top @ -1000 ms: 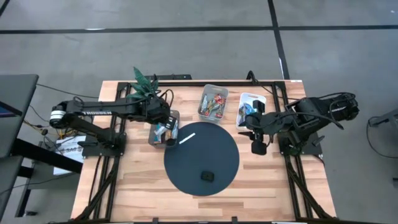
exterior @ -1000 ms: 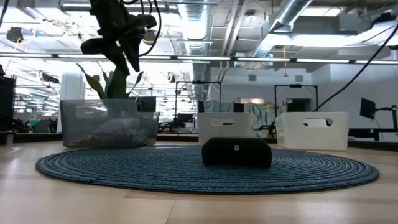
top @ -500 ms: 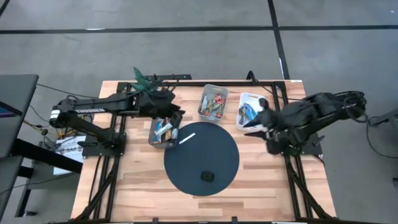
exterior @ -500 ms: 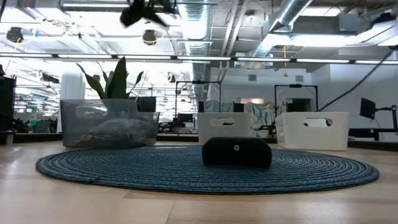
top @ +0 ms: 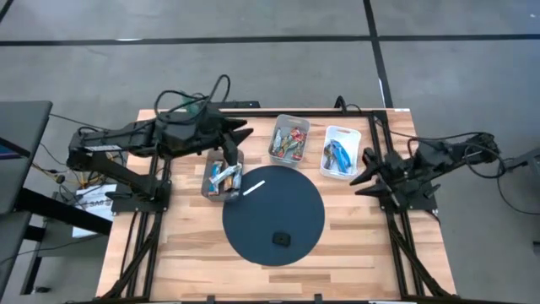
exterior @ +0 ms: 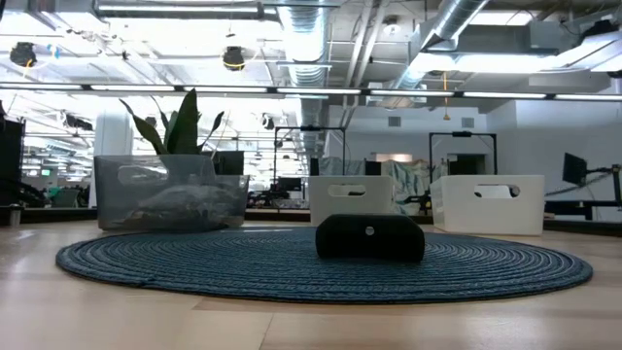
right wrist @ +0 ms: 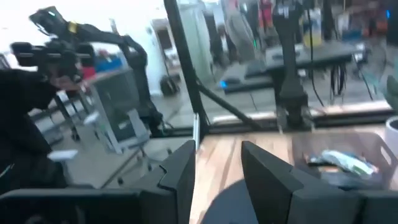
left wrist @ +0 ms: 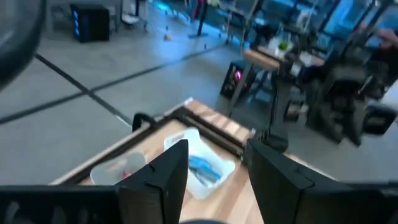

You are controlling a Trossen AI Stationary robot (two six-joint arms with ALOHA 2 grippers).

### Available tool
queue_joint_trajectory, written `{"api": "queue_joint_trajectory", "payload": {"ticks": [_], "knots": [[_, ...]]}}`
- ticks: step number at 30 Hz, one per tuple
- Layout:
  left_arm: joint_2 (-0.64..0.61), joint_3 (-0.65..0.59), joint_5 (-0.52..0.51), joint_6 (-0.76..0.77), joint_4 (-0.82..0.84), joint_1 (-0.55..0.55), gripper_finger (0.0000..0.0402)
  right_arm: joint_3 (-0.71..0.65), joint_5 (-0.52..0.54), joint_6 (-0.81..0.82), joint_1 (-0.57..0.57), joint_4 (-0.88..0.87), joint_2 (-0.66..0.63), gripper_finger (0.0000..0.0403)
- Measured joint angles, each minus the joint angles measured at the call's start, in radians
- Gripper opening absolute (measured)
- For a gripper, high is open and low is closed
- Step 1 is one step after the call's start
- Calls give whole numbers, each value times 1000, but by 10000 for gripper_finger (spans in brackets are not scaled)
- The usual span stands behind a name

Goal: Pick and place Granola Bars by type
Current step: Return to Home Position

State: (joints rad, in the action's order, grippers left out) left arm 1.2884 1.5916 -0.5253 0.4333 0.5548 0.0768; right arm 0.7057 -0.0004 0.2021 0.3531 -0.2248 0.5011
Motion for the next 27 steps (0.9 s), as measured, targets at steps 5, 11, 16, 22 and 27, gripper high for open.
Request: {"api": "queue_joint_trajectory", "payload": {"ticks": [5, 11, 16, 22, 27], "knots": [[0, 17, -71, -11, -63, 39, 153, -178, -34, -59, 0, 119, -235, 122], [0, 17, -212, -79, -183, 69, 153, -308, -55, -129, 0, 195, -474, 122], [0, 17, -291, -98, -217, 82, 153, -397, -83, -138, -1, 266, -491, 122], [0, 17, -303, -98, -223, 82, 153, -540, -61, -176, -3, 475, -498, 122], [0, 17, -326, -98, -230, 82, 153, -630, -19, -176, -4, 480, -498, 122]]}}
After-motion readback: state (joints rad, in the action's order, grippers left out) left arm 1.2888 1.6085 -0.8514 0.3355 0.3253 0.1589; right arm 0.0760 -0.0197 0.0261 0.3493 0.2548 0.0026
